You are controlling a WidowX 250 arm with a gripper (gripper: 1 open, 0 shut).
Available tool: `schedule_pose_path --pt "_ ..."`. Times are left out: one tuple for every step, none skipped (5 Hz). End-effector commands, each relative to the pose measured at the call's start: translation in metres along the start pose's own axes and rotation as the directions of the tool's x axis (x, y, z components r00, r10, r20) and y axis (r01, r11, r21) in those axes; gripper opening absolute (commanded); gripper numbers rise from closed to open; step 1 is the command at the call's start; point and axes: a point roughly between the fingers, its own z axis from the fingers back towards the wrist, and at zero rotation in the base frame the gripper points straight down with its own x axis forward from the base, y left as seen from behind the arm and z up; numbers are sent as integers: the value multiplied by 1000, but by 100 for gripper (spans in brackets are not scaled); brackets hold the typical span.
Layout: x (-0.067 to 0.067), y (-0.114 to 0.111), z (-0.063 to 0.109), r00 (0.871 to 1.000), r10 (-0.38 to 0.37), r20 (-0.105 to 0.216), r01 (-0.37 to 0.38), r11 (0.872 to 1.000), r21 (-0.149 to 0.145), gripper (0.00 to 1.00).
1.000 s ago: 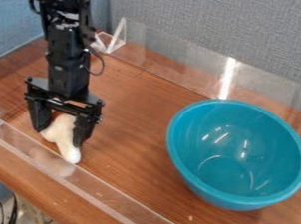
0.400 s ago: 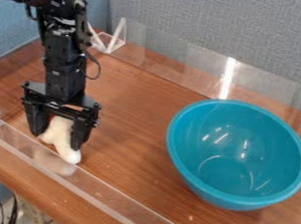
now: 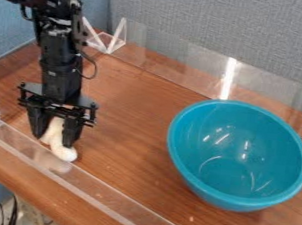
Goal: Put the mushroom in the blue bowl
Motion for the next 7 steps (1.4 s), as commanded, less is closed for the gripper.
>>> schedule_pose_path --pt "0 -1 13 999 -24 36 24 1000 -5 0" --pt "-1 -3 19 999 -29 44 29 1000 -9 0" --pt "-3 -4 24 998 -33 52 34 999 -11 0" --pt "-4 -4 29 998 -38 58 38 999 -12 0" --pt "-5 -5 32 997 -42 63 43 999 -13 0" --pt "-6 -6 35 997 -46 68 47 999 -13 0" --pt "-7 -14 47 994 -63 91 64 998 -13 0"
